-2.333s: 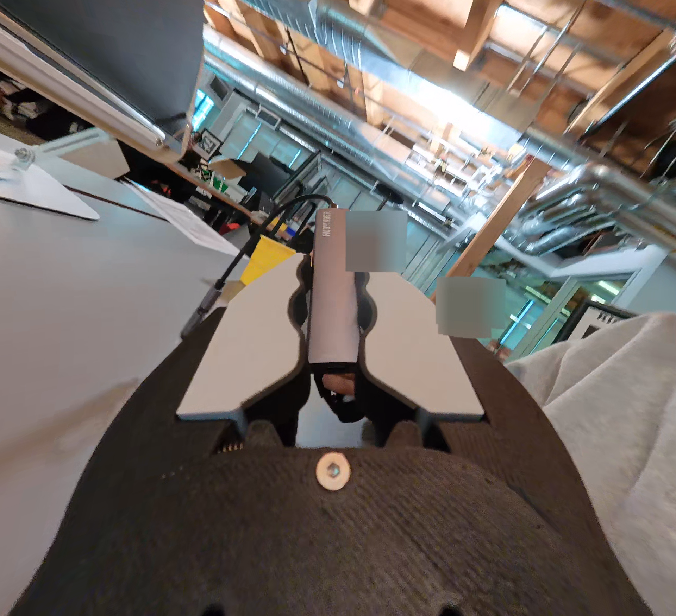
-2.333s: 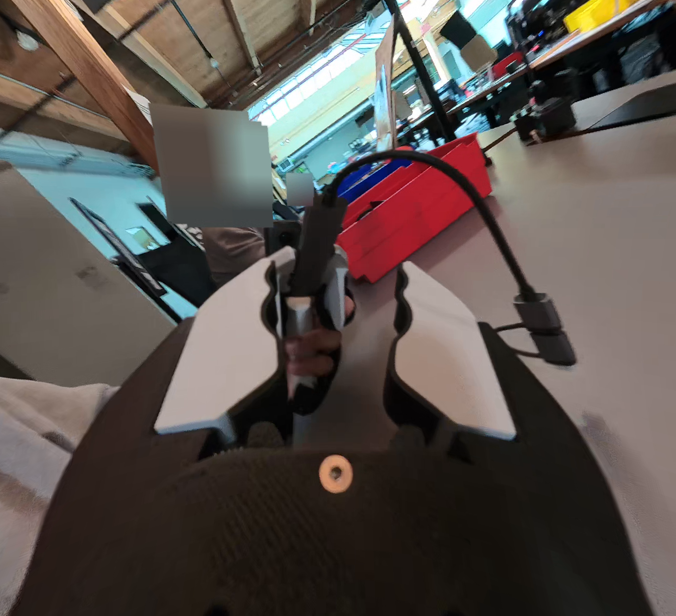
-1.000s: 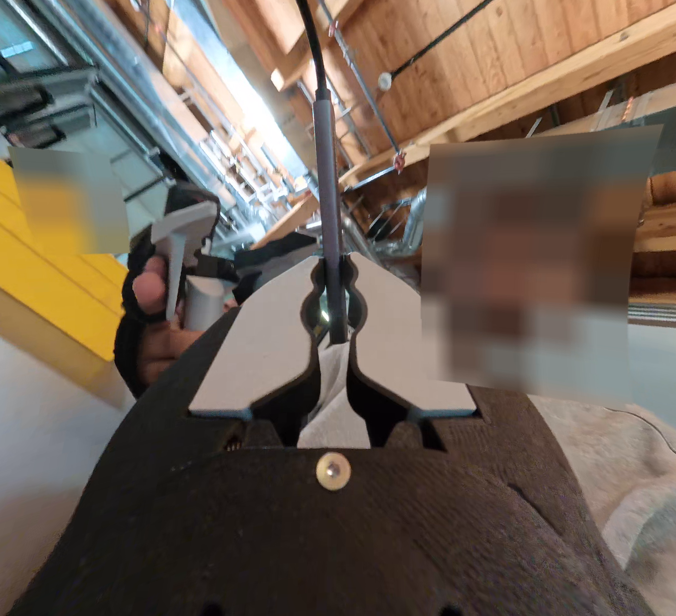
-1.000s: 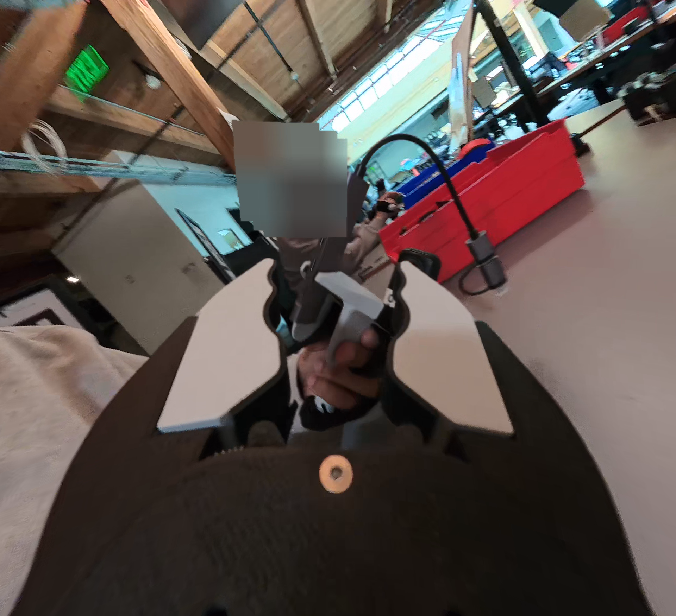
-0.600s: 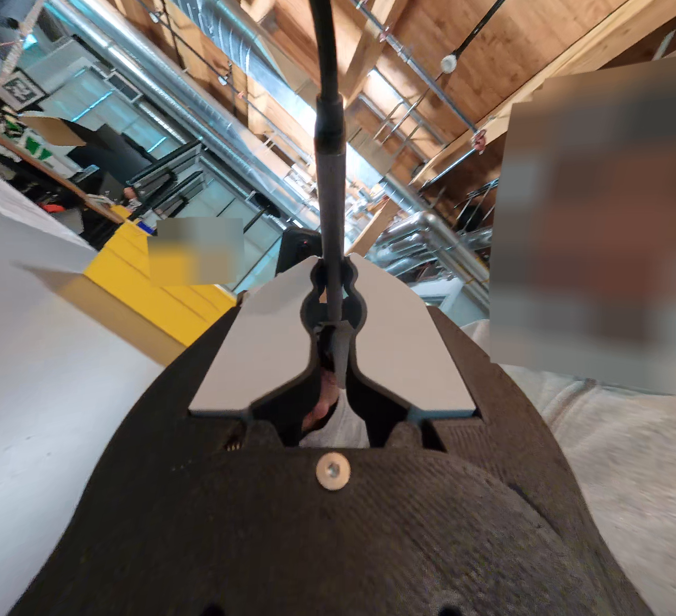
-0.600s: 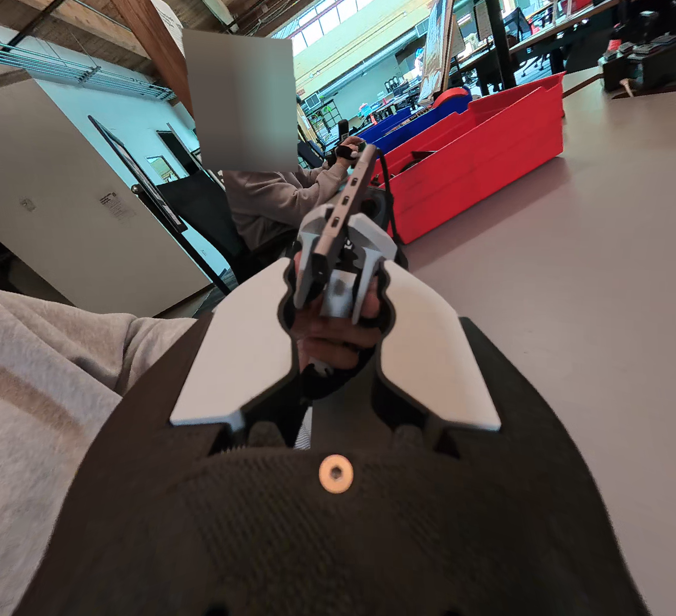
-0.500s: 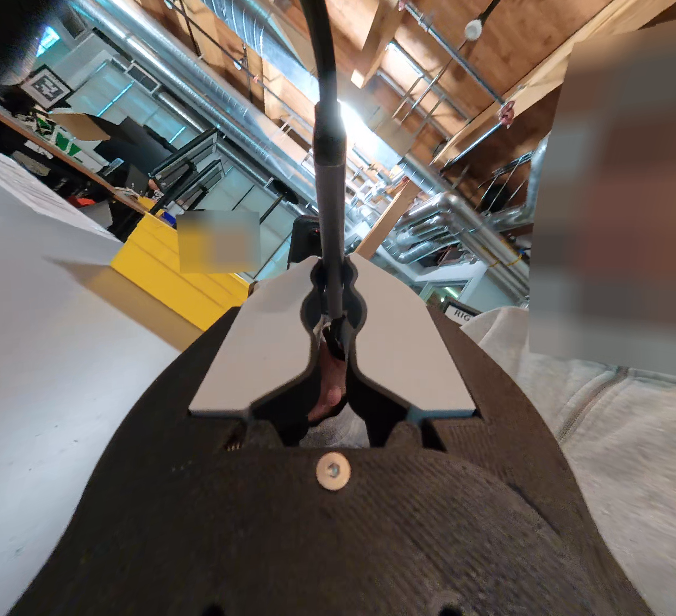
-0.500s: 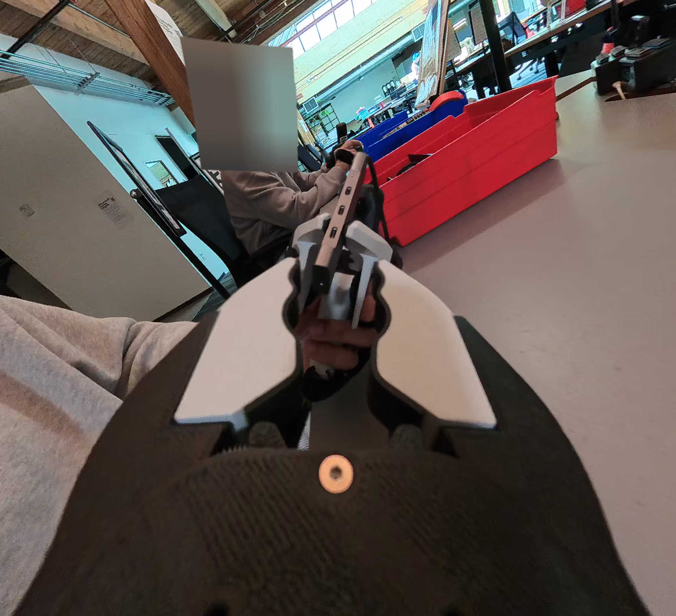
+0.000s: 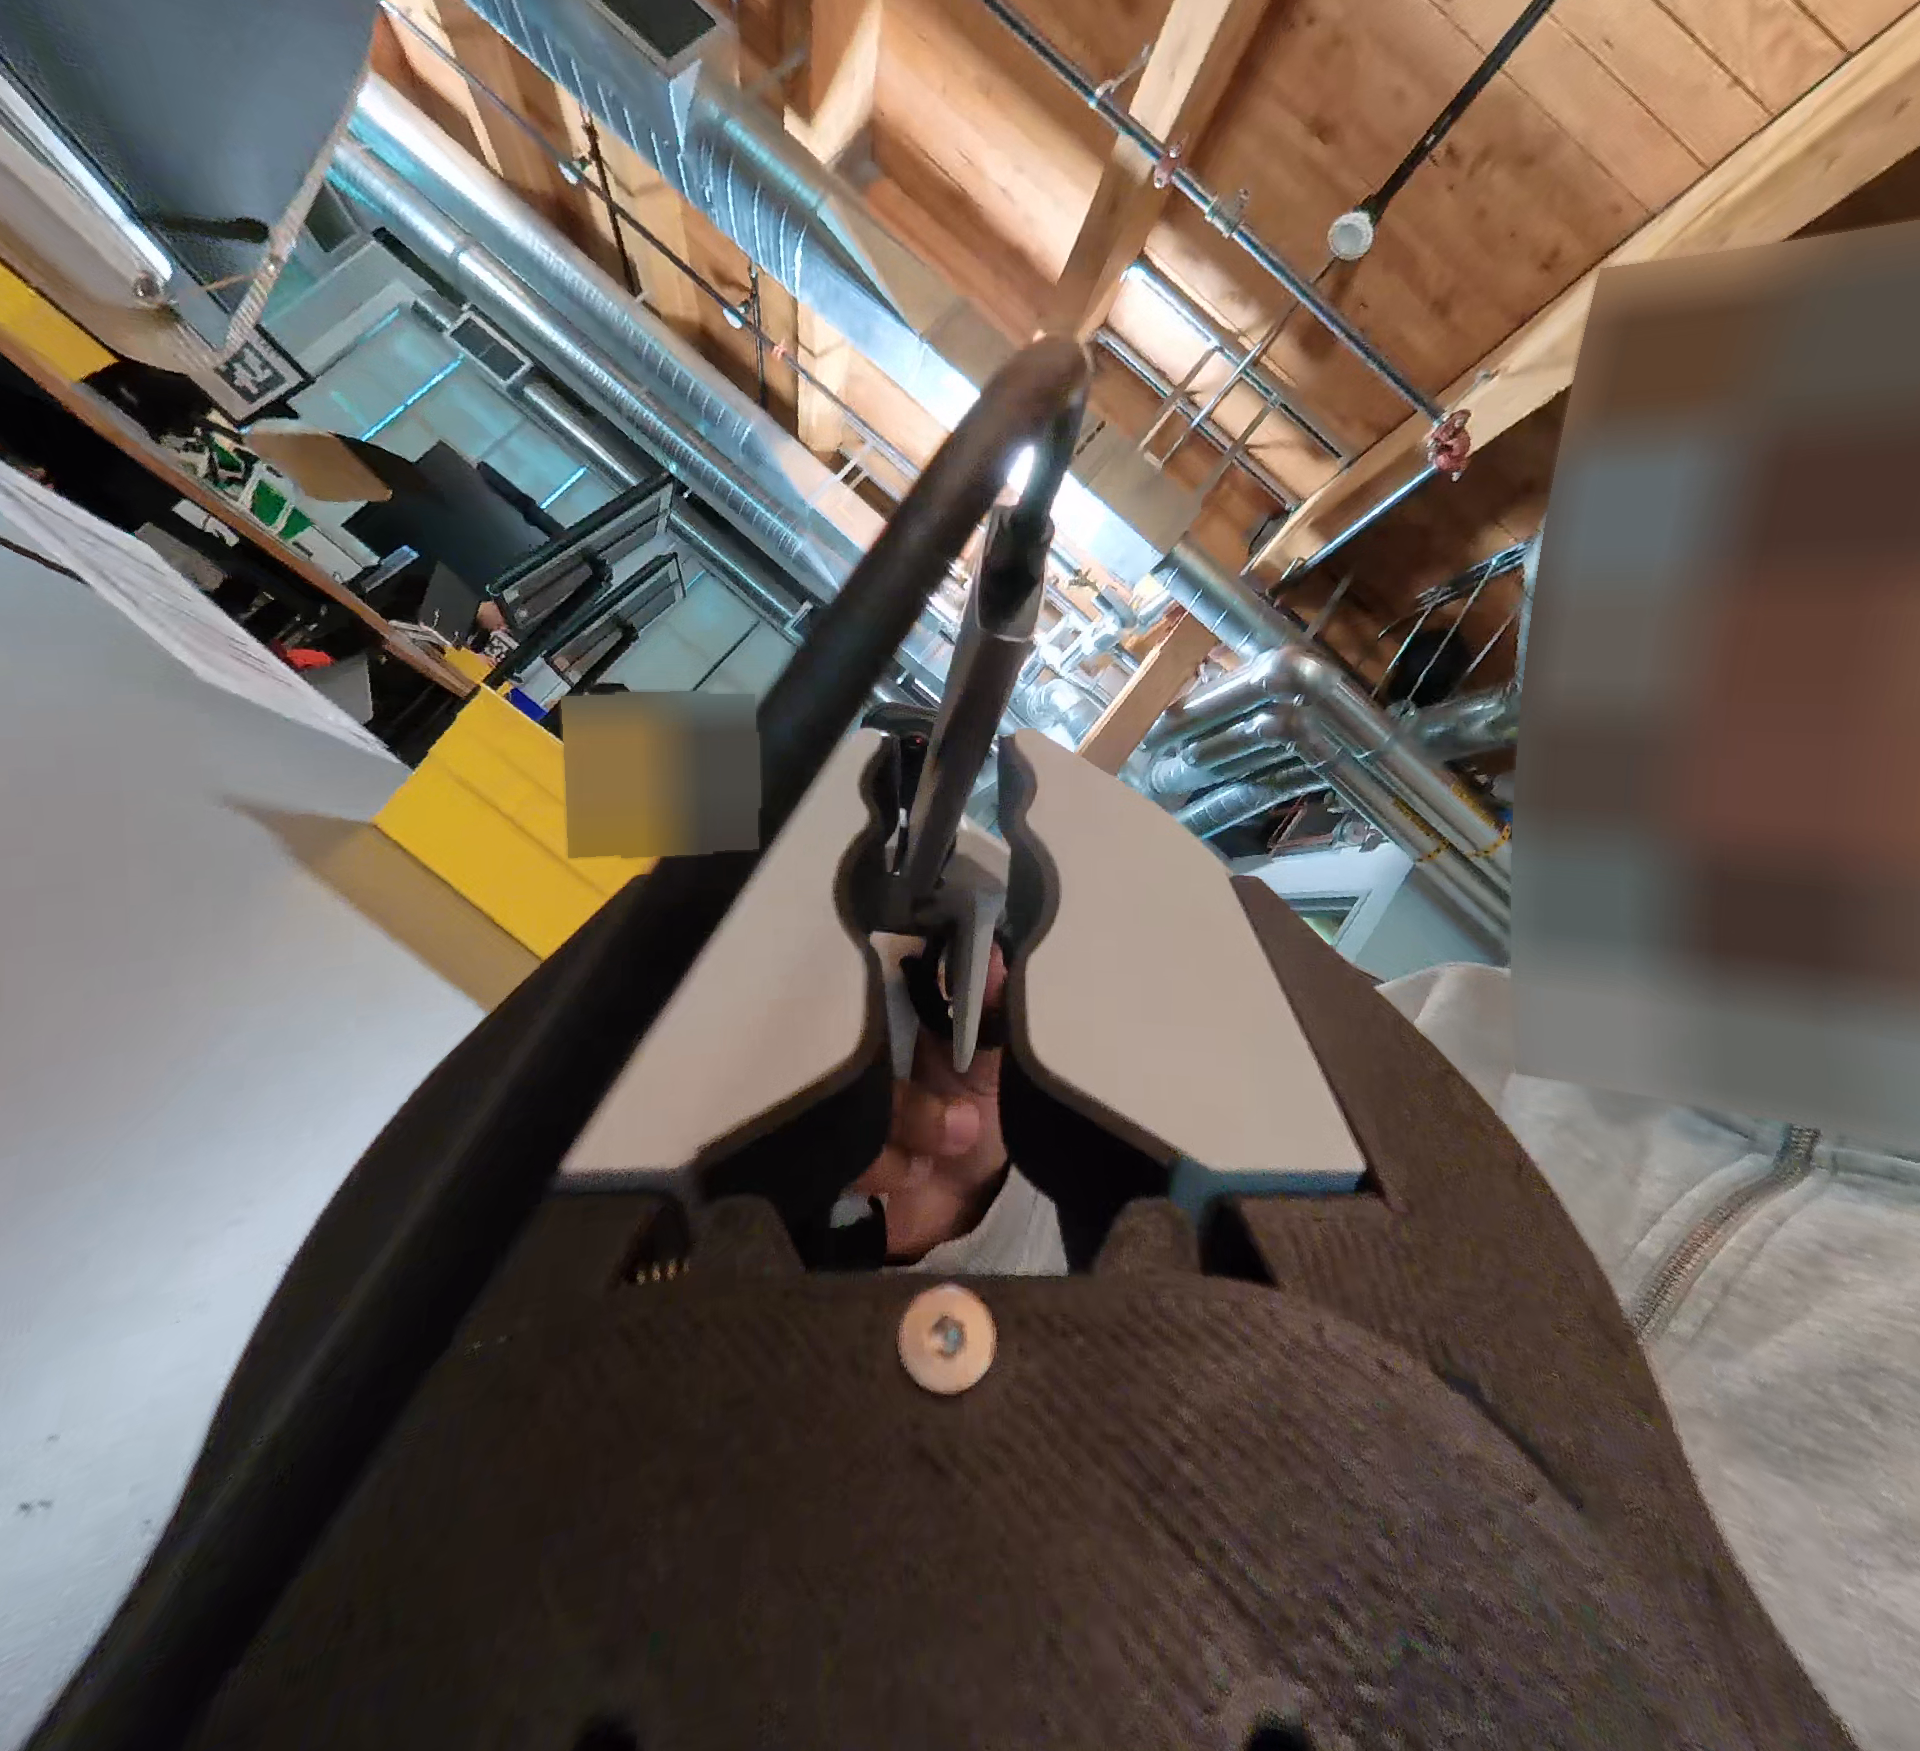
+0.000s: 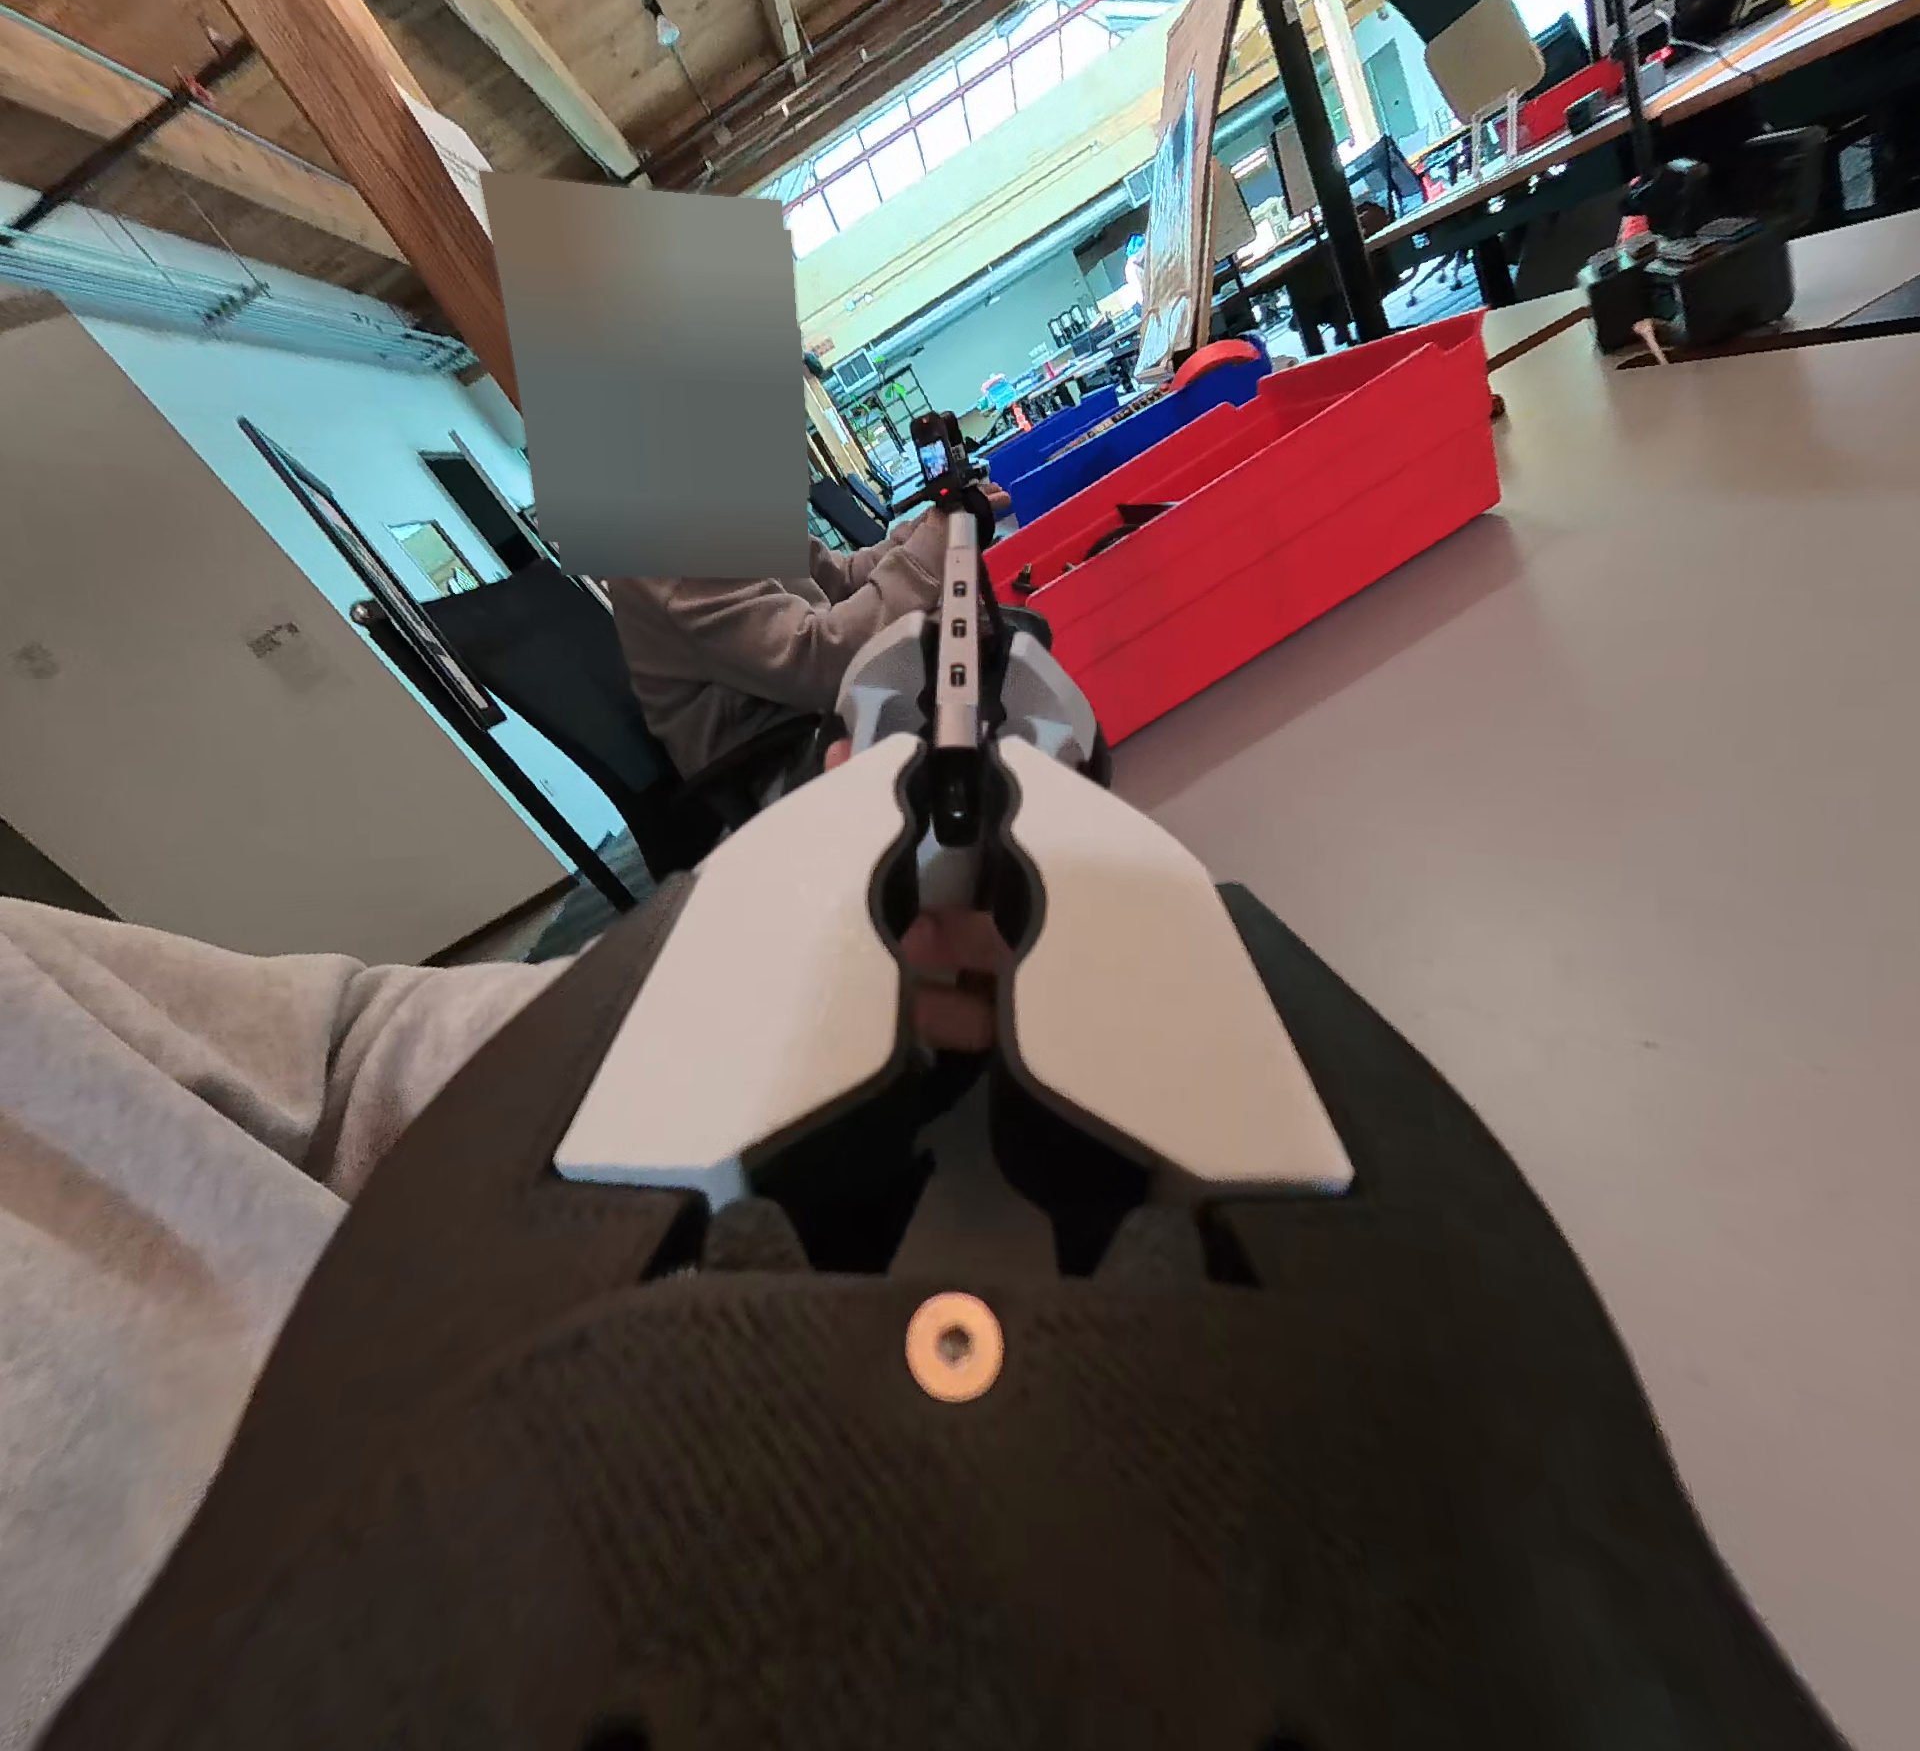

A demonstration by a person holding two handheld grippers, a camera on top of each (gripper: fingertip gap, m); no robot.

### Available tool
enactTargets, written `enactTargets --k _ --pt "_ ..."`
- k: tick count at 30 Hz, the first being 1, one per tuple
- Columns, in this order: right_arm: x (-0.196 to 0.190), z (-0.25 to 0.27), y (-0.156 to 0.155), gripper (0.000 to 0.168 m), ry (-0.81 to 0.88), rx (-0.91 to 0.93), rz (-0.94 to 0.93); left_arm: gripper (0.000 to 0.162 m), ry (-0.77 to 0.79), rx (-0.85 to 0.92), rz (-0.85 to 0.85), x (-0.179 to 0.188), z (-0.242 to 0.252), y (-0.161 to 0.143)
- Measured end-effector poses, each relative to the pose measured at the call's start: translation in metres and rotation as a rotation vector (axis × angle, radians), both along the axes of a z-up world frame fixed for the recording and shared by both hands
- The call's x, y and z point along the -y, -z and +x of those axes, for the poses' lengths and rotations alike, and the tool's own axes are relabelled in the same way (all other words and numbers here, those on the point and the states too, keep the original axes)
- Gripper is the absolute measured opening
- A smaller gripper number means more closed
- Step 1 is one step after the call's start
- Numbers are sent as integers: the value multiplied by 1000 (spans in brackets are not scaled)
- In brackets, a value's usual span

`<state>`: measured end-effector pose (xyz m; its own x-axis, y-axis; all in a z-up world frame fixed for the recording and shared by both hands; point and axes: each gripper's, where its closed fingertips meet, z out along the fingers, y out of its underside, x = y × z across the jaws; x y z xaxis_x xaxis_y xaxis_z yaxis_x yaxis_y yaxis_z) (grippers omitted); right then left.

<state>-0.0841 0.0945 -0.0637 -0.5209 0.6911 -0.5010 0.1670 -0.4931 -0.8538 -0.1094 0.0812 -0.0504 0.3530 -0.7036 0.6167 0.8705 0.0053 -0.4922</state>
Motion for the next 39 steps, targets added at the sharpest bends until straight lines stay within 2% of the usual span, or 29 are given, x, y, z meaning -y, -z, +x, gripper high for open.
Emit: enactTargets --k 2,9,35,39 --pt "5 -1 4 9 11 5 43 8 -9 -6 11 2 -2 -1" --pt "11 -2 8 10 34 -6 161 8 4 6 18 3 -4 -1" --pt "30 -2 17 12 -54 15 145 7 18 -2 15 4 -3 -1" --pt "44 -1 26 10 -86 33 208 8 64 22 34 5 1 -4"
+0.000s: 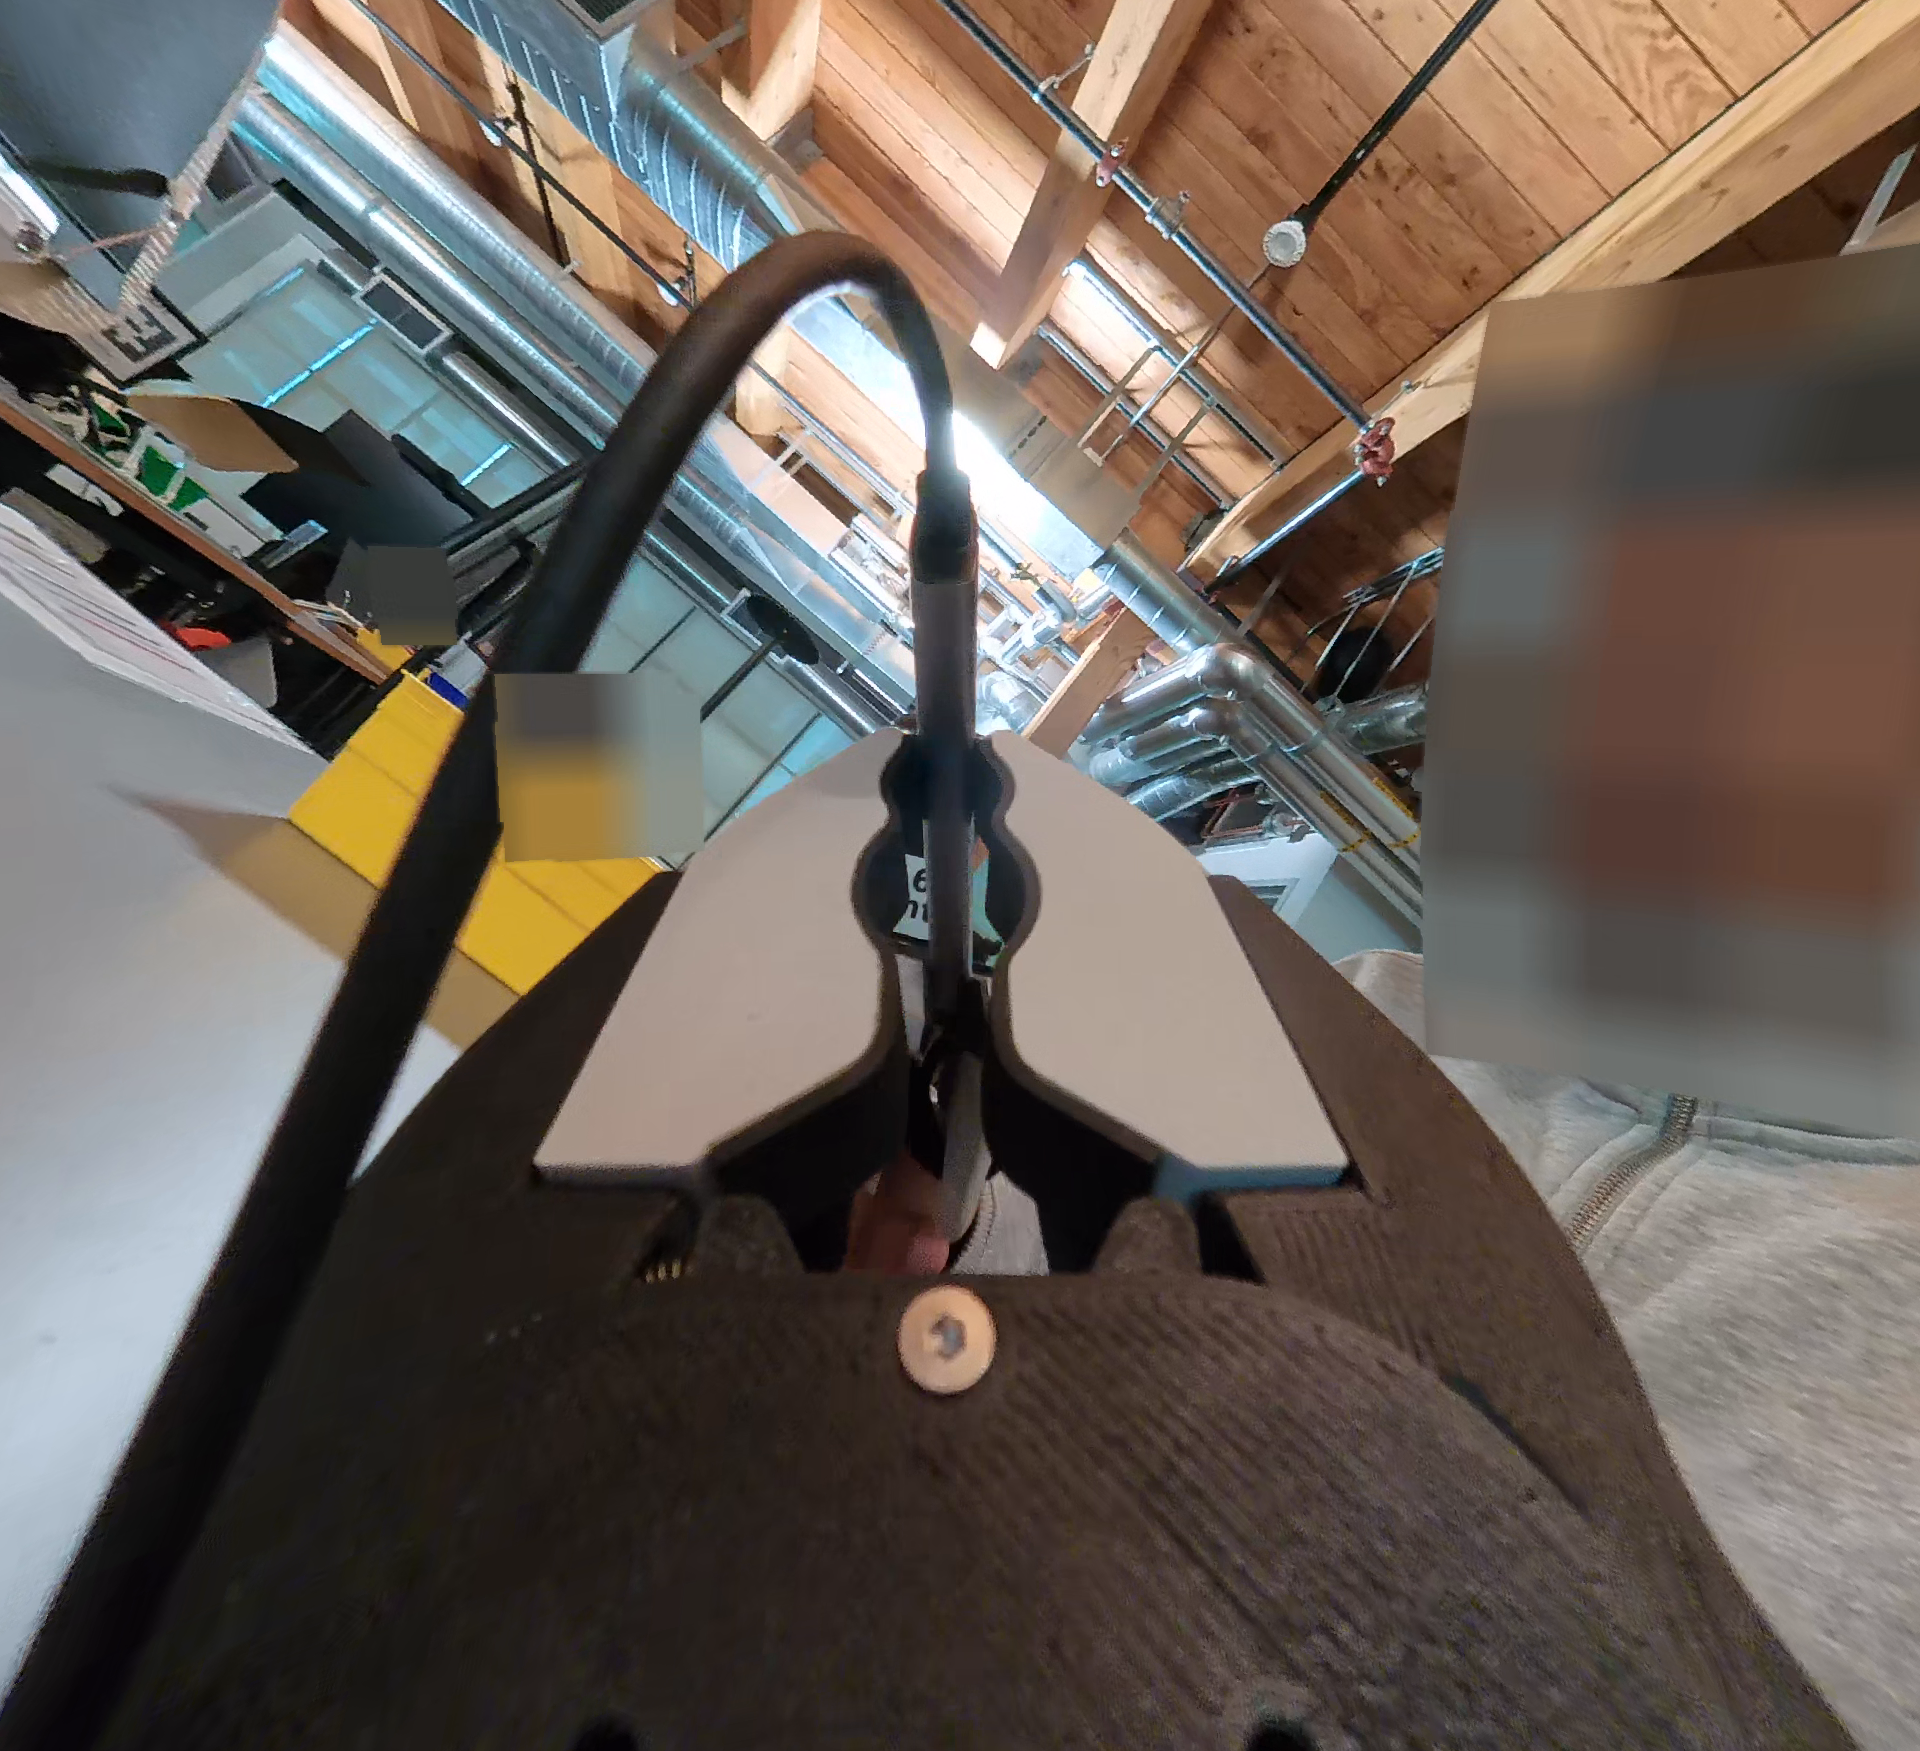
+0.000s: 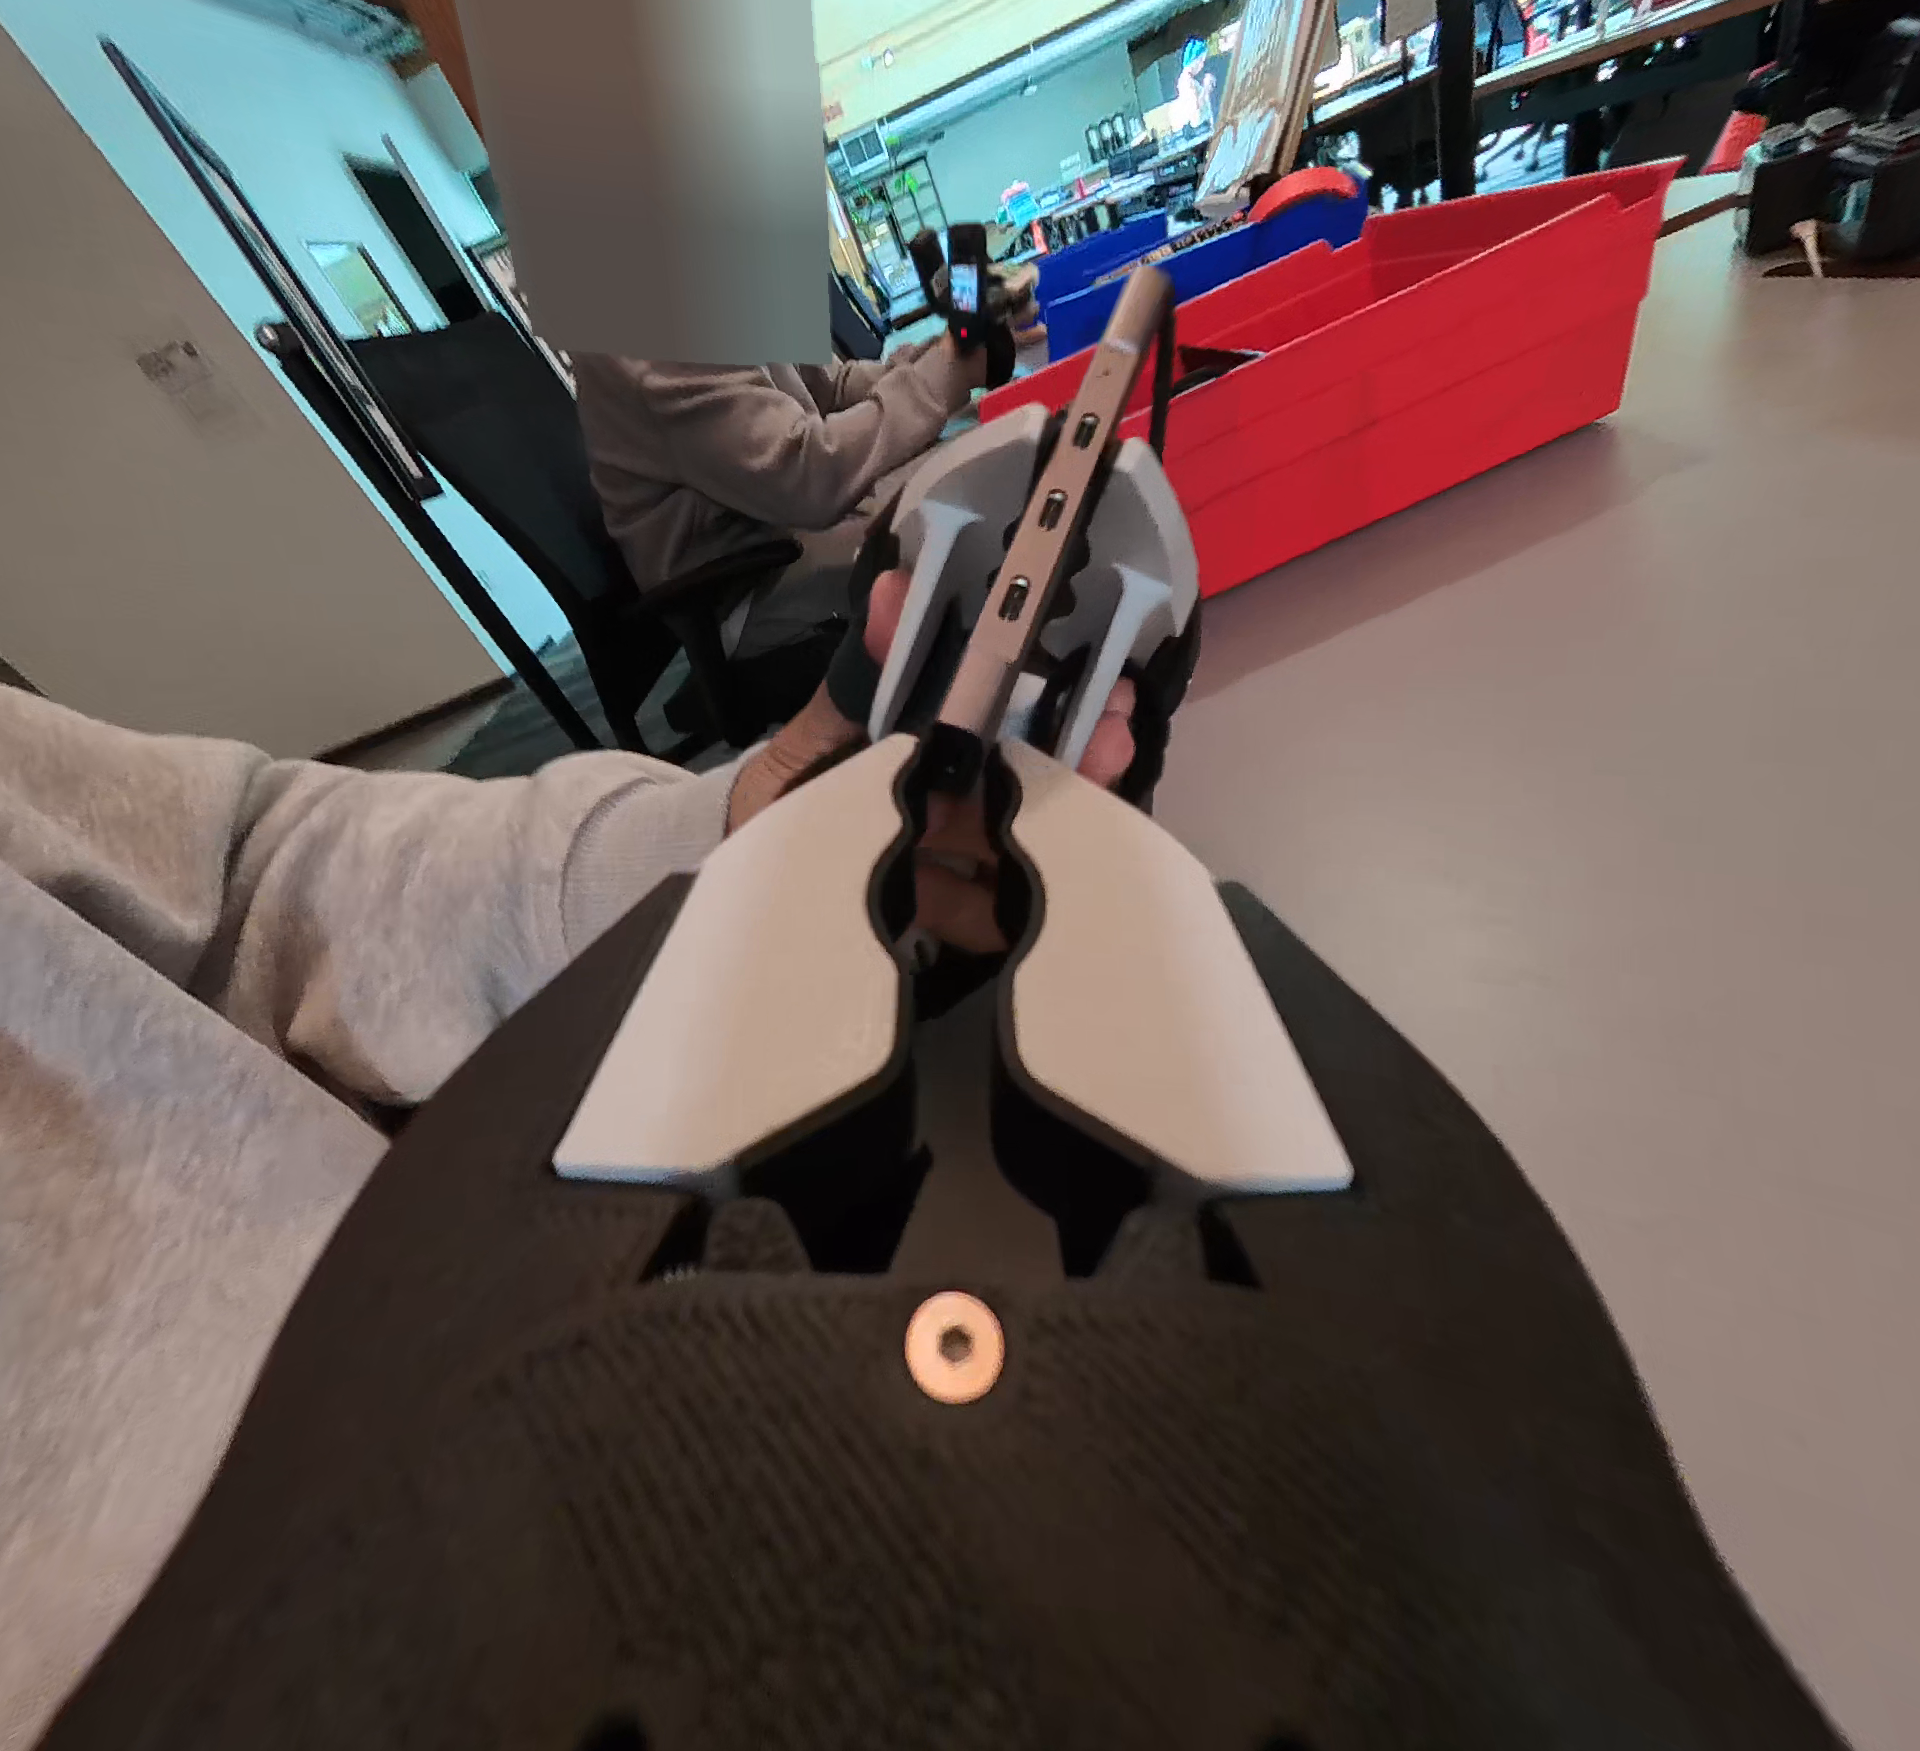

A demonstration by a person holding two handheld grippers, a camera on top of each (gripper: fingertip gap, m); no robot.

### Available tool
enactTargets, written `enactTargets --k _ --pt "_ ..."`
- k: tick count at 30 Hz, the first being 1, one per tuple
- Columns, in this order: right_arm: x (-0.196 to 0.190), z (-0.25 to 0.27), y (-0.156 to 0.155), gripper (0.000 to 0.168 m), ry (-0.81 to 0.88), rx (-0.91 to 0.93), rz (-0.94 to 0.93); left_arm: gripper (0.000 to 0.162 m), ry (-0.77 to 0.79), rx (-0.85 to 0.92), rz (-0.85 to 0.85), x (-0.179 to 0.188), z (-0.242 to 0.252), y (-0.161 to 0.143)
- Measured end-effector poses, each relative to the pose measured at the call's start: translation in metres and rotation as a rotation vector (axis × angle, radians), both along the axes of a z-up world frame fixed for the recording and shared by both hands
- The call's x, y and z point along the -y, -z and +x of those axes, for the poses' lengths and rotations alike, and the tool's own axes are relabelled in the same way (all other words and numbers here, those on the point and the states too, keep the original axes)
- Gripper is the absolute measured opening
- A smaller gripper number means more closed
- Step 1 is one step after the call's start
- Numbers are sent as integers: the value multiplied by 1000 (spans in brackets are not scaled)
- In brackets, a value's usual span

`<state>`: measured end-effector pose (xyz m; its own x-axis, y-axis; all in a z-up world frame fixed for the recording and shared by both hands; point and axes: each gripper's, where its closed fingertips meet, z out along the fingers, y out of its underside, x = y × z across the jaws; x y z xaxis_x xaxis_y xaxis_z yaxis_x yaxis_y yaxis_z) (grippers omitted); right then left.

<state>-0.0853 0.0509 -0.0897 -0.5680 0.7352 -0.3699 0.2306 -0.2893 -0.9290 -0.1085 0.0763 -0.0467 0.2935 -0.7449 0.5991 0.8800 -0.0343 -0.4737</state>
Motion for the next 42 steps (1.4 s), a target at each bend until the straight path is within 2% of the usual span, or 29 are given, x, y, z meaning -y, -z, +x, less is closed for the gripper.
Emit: enactTargets --k 2,7,11,15,19,23,26,30,34,42 --pt "8 0 6 6 -8 1 67 7 11 -17 -2 -1 4 -1" --pt "16 2 10 17 -41 9 97 7 4 -33 0 1 4 -2" --pt "-5 -3 6 23 7 43 -17 8 -60 -42 8 7 -13 -7" --pt "-32 -7 2 26 81 61 -116 7 -163 -187 -47 8 -18 -7" --pt "-53 -11 6 26 174 79 -111 7 -242 -349 -164 -1 -15 8" --pt "-74 -14 7 31 268 73 -67 8 -253 -373 -203 -5 -15 15" --pt "-101 -12 -5 31 382 26 23 8 -242 -335 -200 -5 -17 15" --pt "-124 -17 -42 29 477 -69 86 7 -206 -266 -181 -4 -19 16" --pt "-105 -50 -80 26 399 -115 130 8 -174 -201 -162 -3 -23 15" --pt "-8 -153 -130 25 23 -106 255 8 -224 -107 -137 7 -53 13"
